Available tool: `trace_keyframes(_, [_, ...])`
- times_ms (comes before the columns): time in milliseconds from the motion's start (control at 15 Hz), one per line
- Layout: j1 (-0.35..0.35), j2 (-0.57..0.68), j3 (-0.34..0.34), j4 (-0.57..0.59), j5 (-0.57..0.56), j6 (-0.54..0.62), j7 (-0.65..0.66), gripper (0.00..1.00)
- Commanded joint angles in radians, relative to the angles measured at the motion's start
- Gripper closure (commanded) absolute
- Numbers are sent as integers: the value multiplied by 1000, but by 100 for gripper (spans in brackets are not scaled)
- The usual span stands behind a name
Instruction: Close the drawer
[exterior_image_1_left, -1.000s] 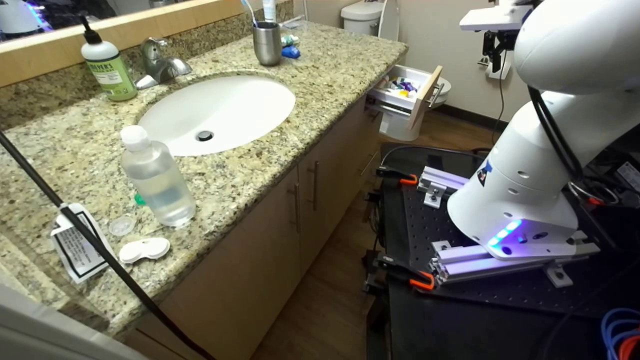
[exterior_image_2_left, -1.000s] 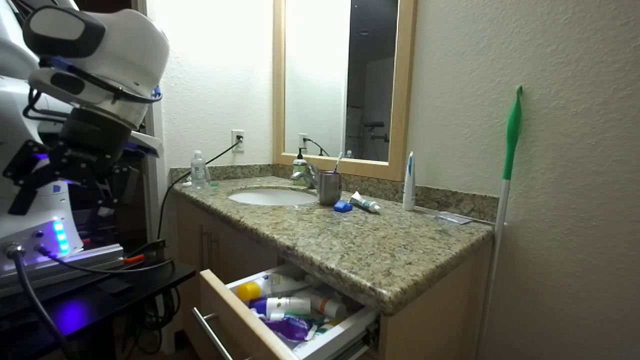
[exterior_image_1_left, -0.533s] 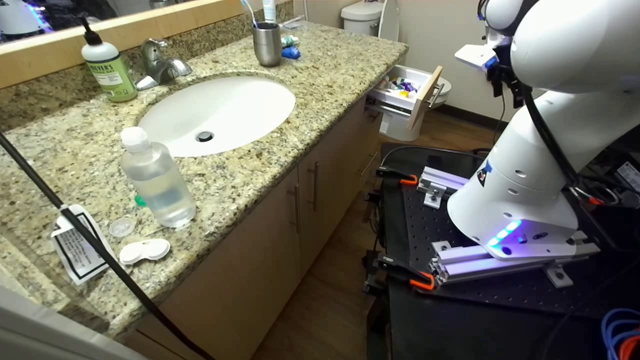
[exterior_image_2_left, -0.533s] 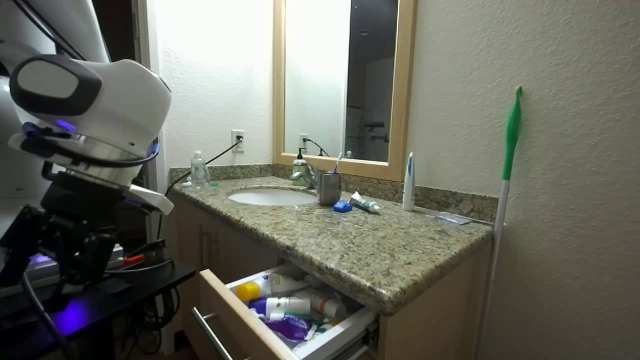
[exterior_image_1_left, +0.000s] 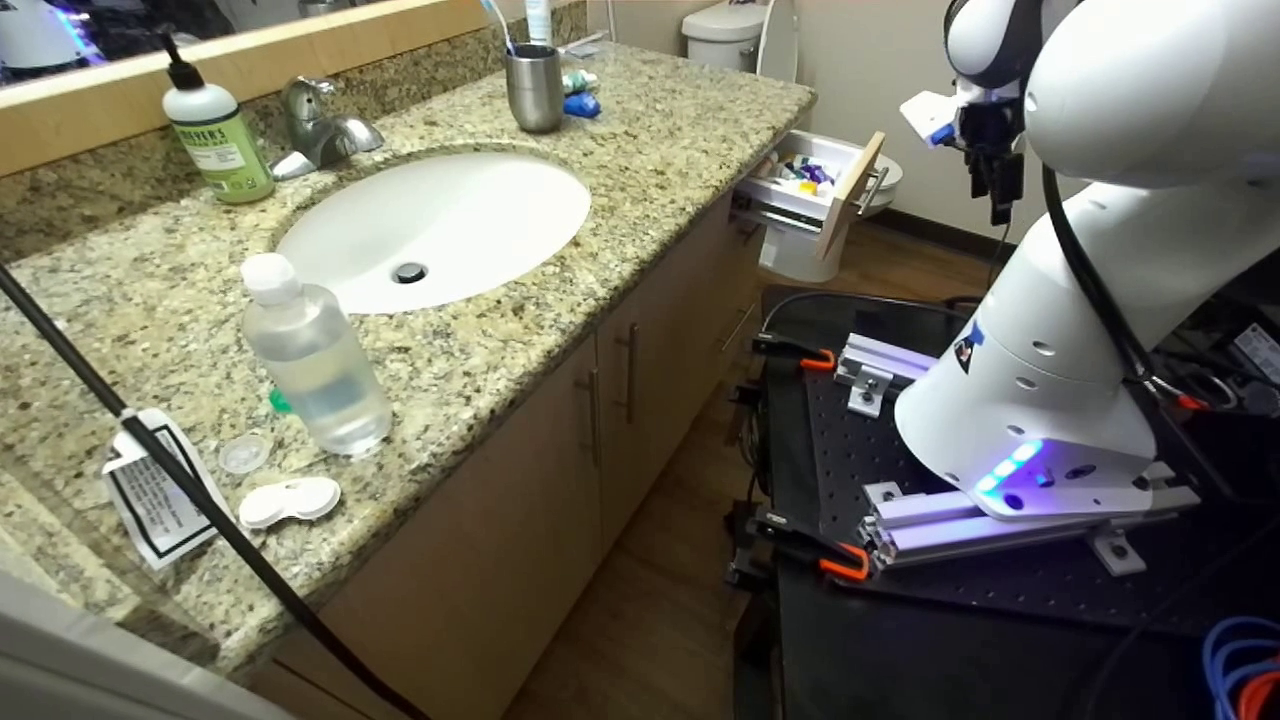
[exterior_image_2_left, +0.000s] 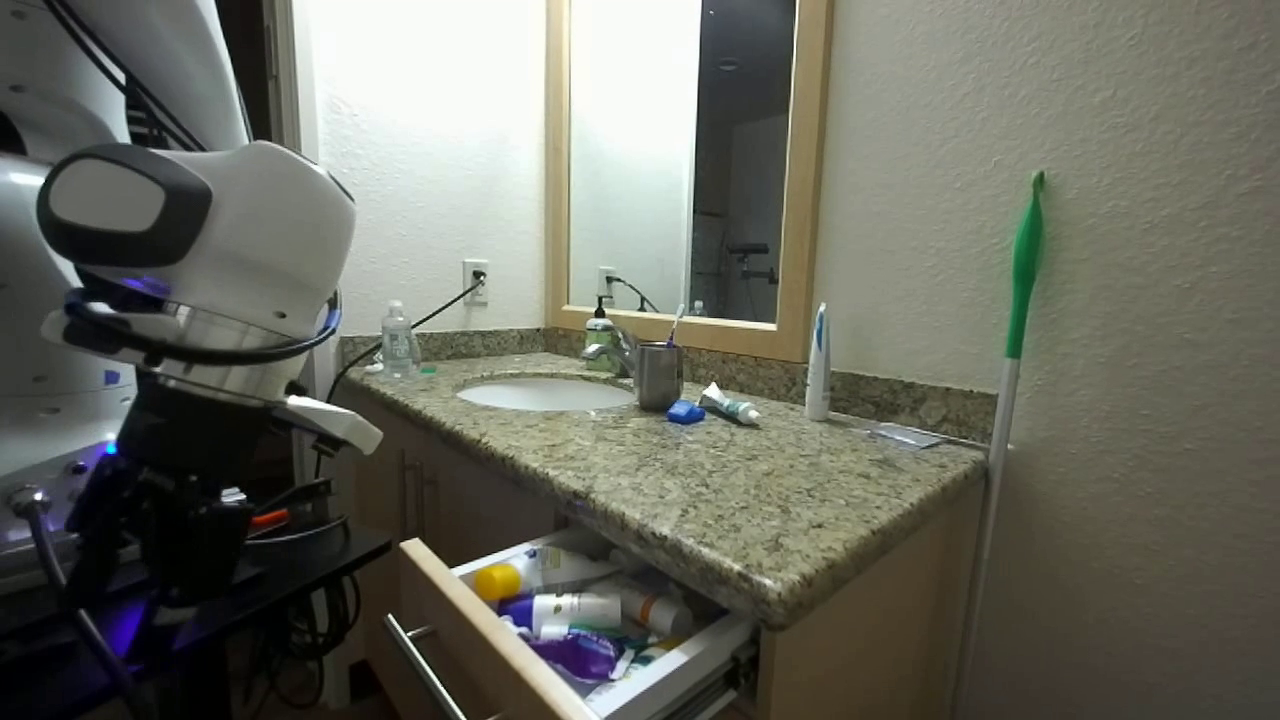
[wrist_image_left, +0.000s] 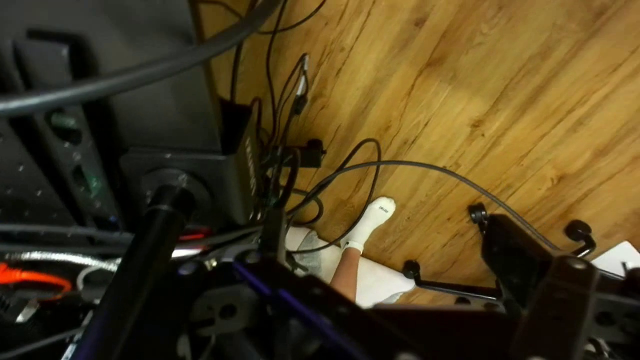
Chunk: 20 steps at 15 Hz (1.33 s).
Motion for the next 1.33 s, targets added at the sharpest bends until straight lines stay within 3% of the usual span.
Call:
trace_keyframes(0, [55,173,-11,62,139,183,147,0])
trace_keyframes(133, [102,251,-18,93,285,245,170,0])
trace_keyframes(200, [30,266,69,118,309,231,197,0])
trace_keyframes(267, [92,286,38,128,453,220,121,0])
trace_keyframes(400, [36,254,139,149,625,110,12,0])
trace_keyframes(467, [17,209,180,141,718,45,-106,0])
trace_keyframes(533, [0,176,205,136,744,10,-178,0])
trace_keyframes(600, [121,268,97,147,751,88,-108,0])
trace_keyframes(733, [107,229,125,151,784,39,-166,0])
trace_keyframes(800, [155,255,81,141,730,119,-87,0])
trace_keyframes(933, [215,348,60,142,794,291,12,0])
trace_keyframes(1000, [224,385,78,149,858,348,20,0])
trace_keyframes(1133, [197,459,164,207,1010,346,30,0])
trace_keyframes(1267, [187,519,203,268,1129,337,61,0])
